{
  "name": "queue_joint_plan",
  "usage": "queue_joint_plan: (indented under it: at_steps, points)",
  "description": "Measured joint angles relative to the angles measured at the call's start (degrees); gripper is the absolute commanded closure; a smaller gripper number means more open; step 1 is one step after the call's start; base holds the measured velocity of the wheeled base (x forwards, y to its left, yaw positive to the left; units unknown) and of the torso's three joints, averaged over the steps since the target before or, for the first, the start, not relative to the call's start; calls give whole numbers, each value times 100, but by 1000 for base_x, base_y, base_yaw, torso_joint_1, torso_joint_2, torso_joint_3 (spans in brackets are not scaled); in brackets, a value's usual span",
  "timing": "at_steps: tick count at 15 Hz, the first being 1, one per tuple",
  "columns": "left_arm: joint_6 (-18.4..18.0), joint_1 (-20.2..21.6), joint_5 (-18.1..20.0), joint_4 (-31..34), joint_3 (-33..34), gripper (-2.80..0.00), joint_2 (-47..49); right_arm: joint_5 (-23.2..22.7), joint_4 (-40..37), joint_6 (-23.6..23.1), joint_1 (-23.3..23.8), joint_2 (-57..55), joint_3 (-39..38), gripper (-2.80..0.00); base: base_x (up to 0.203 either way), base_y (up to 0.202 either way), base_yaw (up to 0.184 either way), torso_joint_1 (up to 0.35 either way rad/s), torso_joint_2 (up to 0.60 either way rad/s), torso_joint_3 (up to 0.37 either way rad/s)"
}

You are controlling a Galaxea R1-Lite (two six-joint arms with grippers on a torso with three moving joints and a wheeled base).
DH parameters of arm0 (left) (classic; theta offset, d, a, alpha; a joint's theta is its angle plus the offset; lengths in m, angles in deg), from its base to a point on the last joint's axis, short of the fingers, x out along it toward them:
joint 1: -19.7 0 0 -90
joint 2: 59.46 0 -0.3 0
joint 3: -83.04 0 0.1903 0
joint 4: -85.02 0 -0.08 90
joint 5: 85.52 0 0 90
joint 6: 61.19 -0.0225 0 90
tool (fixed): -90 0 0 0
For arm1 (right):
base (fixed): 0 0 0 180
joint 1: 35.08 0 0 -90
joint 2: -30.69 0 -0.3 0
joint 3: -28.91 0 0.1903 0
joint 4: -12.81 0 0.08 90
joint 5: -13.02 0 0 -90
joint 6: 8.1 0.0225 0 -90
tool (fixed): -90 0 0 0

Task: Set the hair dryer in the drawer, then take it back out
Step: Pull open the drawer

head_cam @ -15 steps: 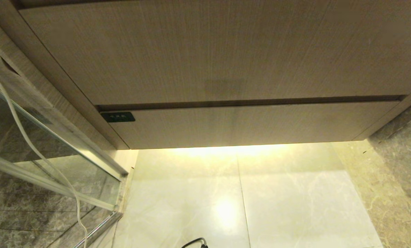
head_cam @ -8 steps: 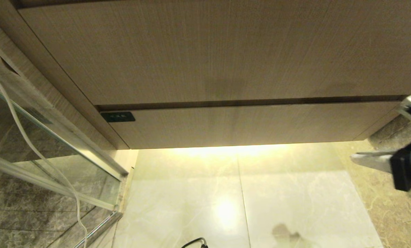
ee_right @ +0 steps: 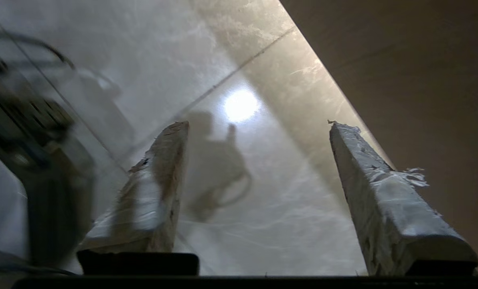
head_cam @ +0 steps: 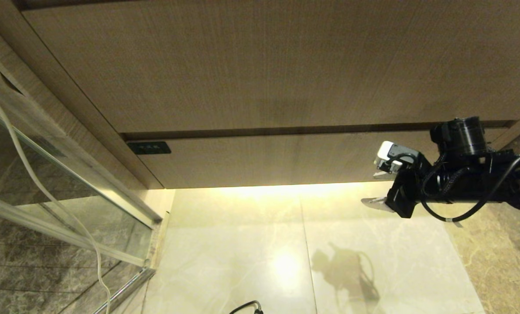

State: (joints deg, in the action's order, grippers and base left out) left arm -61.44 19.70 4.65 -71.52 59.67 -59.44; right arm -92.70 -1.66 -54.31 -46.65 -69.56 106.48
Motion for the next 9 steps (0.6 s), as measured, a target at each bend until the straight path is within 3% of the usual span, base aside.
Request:
queue_joint_plan:
  at_steps: [3, 5, 7, 9]
  points:
    - [1, 0, 2, 0, 0, 0, 0, -32, 140, -1952, 57, -25, -336, -280, 0, 0, 0, 0, 0, 0]
    - [-2, 0, 2, -2, 0, 0, 0, 42, 909, -2793, 96, -8, -533, -280, 0, 0, 0, 0, 0, 0]
    - [-2, 0, 1, 0, 0, 0, 0, 341, 1863, -3368, 151, -19, -839, -280, 0, 0, 0, 0, 0, 0]
    - [1, 0, -1, 0, 0, 0, 0, 475, 2621, -3468, 171, -55, -1030, -280, 0, 0, 0, 0, 0, 0]
